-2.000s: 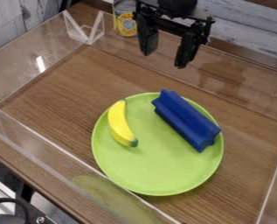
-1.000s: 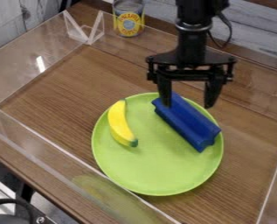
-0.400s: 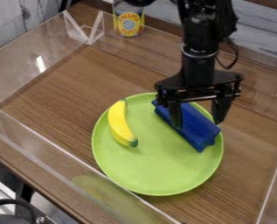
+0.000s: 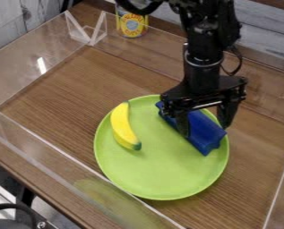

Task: Put the blue object in the green plate

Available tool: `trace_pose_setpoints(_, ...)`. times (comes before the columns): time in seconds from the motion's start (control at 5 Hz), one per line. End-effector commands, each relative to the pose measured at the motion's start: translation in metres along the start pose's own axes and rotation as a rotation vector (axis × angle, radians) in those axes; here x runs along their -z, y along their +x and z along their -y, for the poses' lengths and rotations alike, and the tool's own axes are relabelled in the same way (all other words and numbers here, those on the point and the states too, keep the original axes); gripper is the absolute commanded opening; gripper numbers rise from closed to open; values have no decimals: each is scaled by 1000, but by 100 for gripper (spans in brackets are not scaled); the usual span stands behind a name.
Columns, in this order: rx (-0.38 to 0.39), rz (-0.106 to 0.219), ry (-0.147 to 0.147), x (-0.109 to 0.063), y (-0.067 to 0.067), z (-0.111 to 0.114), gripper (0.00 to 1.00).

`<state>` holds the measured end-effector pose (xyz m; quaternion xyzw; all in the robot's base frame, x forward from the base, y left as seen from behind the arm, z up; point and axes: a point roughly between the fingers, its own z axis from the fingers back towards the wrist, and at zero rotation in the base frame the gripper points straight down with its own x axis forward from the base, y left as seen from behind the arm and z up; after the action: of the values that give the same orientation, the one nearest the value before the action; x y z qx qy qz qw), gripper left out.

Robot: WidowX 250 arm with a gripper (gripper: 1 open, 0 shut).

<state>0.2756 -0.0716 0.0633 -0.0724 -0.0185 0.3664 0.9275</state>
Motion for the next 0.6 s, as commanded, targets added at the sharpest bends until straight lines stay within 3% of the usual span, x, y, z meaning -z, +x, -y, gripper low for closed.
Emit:
trace_pose_setpoints(0.0,-17,15,-31,-3,0,6,100)
trace_pose_setpoints(0.4,-46,15,-42,0,0,8,100)
